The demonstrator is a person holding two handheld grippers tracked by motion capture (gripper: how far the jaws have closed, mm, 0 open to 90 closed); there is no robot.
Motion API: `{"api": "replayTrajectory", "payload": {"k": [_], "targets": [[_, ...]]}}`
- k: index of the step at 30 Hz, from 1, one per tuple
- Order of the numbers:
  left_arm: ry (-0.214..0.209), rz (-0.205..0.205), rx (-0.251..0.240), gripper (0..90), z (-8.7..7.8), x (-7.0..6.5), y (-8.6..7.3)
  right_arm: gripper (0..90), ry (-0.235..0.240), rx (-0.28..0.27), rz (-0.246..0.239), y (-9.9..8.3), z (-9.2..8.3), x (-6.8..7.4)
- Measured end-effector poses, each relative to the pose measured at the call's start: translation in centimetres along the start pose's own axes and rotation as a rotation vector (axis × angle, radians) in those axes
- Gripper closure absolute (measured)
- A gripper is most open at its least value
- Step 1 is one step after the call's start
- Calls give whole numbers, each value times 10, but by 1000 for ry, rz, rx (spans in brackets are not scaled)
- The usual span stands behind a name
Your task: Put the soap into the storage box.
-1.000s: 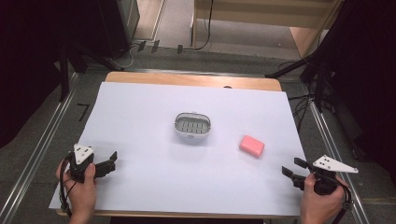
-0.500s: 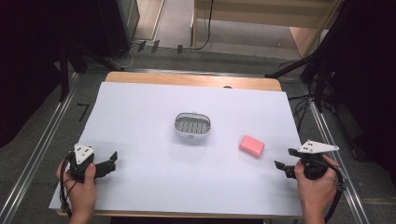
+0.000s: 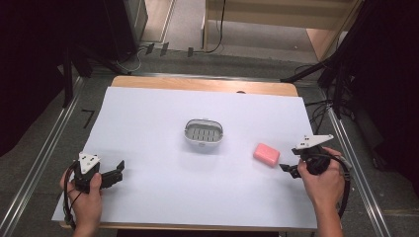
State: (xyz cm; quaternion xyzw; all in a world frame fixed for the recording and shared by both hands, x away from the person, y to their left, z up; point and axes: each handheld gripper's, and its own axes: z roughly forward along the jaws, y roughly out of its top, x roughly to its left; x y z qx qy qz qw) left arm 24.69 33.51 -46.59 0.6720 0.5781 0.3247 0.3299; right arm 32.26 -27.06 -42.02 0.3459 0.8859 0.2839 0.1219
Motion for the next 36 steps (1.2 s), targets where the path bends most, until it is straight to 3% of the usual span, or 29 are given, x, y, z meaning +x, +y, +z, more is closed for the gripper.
{"api": "replayTrajectory", "payload": {"k": [16,36], "targets": [[0,5,3,85,0,0,0,257,35,122,-88,31,27,0],[3,17,6,85,1,-2,0,245,56,199,-163,53,50,2]]}}
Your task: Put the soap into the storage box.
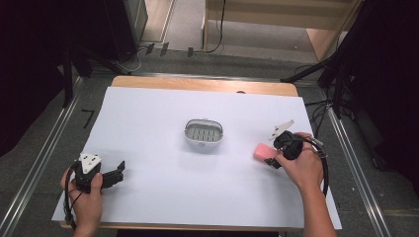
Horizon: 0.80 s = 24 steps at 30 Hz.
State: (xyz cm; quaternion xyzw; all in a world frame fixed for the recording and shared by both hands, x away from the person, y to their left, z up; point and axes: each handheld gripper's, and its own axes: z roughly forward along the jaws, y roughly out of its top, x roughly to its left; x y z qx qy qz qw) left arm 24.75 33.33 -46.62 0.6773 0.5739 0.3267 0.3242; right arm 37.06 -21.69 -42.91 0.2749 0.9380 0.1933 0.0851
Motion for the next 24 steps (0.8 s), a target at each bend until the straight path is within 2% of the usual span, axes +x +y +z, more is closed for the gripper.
{"api": "replayTrajectory", "payload": {"k": [5,10,16,17,18,24], "targets": [[1,2,3,85,0,0,0,249,6,16,-7,6,5,-1],[0,2,3,85,0,0,0,274,33,36,-24,10,12,-2],[-2,0,2,85,0,0,0,302,57,68,-6,12,19,-3],[-2,0,2,85,0,0,0,305,57,72,-15,12,20,-4],[-2,0,2,85,0,0,0,308,58,83,0,12,20,-4],[-2,0,3,85,0,0,0,338,62,96,8,13,25,-6]]}}
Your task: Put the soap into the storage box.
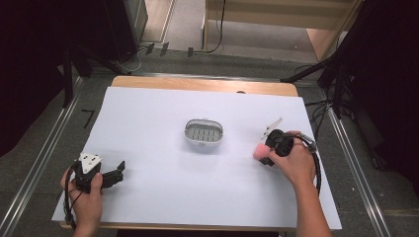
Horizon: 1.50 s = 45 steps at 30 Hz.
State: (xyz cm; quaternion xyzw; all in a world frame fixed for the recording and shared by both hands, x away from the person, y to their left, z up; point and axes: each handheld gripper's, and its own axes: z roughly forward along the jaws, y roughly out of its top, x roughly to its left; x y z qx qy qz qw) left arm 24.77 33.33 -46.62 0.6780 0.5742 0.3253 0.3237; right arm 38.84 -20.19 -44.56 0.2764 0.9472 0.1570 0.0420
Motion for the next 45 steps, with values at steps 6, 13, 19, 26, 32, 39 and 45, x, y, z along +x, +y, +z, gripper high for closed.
{"api": "replayTrajectory", "payload": {"k": [6,13,19,26,32,39,45], "targets": [[0,0,0,85,0,0,0,386,2,29,-3,3,3,1],[0,2,3,85,0,0,0,387,2,22,-49,10,-1,6],[0,1,3,85,0,0,0,387,-6,2,-94,26,-11,12],[1,-2,4,85,0,0,0,388,-3,-20,-136,46,-20,18],[2,-5,8,85,0,0,0,387,2,-13,-180,65,-25,24],[1,-11,4,85,1,1,0,388,18,-32,-233,90,-31,33],[2,-11,4,85,1,1,0,388,20,-25,-267,109,-33,39]]}}
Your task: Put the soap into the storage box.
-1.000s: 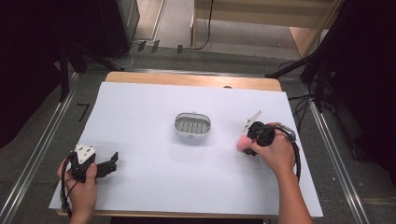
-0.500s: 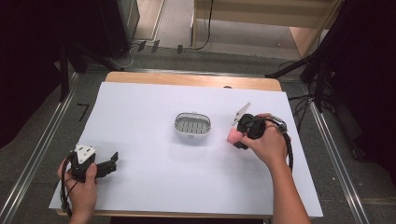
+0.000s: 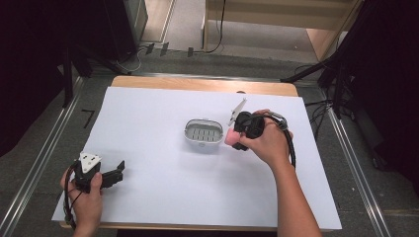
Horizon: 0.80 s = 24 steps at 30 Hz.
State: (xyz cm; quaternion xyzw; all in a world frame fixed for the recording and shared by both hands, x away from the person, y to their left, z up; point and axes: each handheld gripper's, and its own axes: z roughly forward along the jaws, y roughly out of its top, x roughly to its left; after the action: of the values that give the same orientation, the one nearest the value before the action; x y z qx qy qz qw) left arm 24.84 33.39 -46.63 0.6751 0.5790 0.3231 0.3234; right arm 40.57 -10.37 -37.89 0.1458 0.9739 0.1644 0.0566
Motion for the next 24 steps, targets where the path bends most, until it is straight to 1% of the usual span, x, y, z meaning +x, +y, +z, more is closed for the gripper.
{"api": "replayTrajectory", "payload": {"k": [5,6,7,8,10,11,12,15,16,17,20,21,24], "targets": [[5,0,5,85,0,0,0,388,6,2,-28,15,-1,1],[5,0,6,85,0,0,0,388,5,-1,-40,18,-1,1],[5,0,6,85,0,0,0,388,5,-1,-40,18,-1,1],[5,-1,6,85,0,0,0,388,9,1,-44,24,-1,2],[5,-1,6,85,0,0,0,387,9,-1,-46,27,-1,2],[5,-1,6,85,0,0,0,388,16,-1,-48,33,-1,2],[7,-1,7,85,0,0,0,388,11,-4,-60,36,0,1],[6,-1,7,85,0,0,0,388,18,-1,-68,41,0,1],[5,-2,7,85,0,0,0,388,22,0,-80,47,2,1],[6,-2,7,85,0,0,0,388,23,0,-78,49,2,1],[7,-4,7,85,0,0,0,388,29,0,-93,57,6,-1],[7,-4,7,85,0,0,0,388,29,0,-93,57,6,-1],[6,-5,7,85,0,0,0,388,38,-1,-111,67,11,-1]]}}
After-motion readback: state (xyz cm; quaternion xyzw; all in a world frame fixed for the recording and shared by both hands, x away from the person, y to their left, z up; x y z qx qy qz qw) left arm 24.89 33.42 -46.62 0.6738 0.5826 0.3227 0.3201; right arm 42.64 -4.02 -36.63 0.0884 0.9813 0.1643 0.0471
